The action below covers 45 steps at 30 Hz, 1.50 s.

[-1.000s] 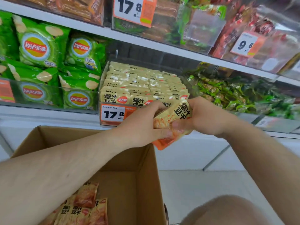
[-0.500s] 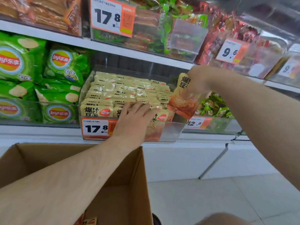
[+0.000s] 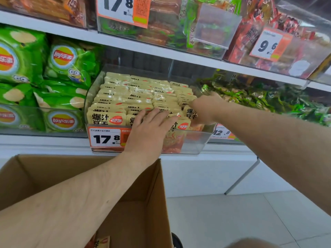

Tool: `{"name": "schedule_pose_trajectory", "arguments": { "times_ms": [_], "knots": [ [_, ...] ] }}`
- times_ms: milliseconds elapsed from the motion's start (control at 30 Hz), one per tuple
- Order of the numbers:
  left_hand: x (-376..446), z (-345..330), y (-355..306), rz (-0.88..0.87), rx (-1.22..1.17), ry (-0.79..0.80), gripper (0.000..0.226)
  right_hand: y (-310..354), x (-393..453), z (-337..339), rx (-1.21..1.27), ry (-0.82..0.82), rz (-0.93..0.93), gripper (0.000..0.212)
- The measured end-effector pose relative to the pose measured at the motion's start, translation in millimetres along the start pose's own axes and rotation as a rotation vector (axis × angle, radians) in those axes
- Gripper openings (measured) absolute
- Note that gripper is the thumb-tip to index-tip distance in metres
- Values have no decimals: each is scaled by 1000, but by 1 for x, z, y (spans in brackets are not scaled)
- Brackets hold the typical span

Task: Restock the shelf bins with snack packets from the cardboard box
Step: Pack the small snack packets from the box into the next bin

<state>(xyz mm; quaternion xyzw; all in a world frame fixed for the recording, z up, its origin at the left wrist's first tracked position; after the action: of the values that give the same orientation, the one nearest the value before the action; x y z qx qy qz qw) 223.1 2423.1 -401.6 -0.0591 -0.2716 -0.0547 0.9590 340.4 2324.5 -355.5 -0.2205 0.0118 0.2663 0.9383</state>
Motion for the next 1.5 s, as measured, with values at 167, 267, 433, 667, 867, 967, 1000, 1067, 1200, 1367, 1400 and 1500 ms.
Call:
{"name": "schedule_pose_trajectory", "arguments": {
  "times_ms": [167, 267, 433, 667, 867, 967, 1000, 1067, 1200, 1367, 1400, 1500],
  "knots": [
    [-1, 0, 1, -5, -16, -29, 78, 13, 2, 0, -370, -176, 101, 56],
    [-2, 0, 0, -13, -16, -42, 80, 15, 0, -1, -297, -246, 104, 61],
    [-3, 0, -1, -16, -8, -67, 82, 13, 0, -7, -145, -307, 63, 60],
    [-2, 0, -2, 2, -1, 12, 82, 11, -2, -8, -79, -318, 42, 61],
    [0, 0, -3, -1, 54, 130, 95, 7, -8, -3, -31, -327, 27, 67],
    [3, 3, -5, 5, 51, 196, 95, 3, -13, -3, -2, -291, 9, 66],
    [3, 6, -6, 6, 49, 216, 95, 2, -17, 0, 18, -299, 1, 63],
    [0, 12, -9, 8, 57, 217, 93, 2, -29, 11, 87, -376, -28, 51],
    [-19, 36, -7, 24, 58, 63, 81, 31, -69, 43, 302, -714, 61, 27],
    [-71, 45, 18, 30, -23, 184, 64, 108, -109, 52, 519, -963, 311, 22],
    [-86, 42, 28, 46, -46, 249, 61, 125, -111, 50, 554, -951, 347, 22],
    [-133, 34, 63, 133, -120, 456, 59, 177, -107, 31, 649, -844, 421, 15]
  ]
}}
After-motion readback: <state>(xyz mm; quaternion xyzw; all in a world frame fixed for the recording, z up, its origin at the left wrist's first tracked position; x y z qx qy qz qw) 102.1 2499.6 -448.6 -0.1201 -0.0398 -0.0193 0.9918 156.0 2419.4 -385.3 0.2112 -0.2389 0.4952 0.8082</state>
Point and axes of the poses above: each hand's wrist, its own x-axis towards the middle knuckle, its own z-axis out of the back of the hand, y = z × x, the point moved 9 cm from there along x, towards the middle knuckle, and after that the axes turned 4 degrees about x, right-handed, at the moved point
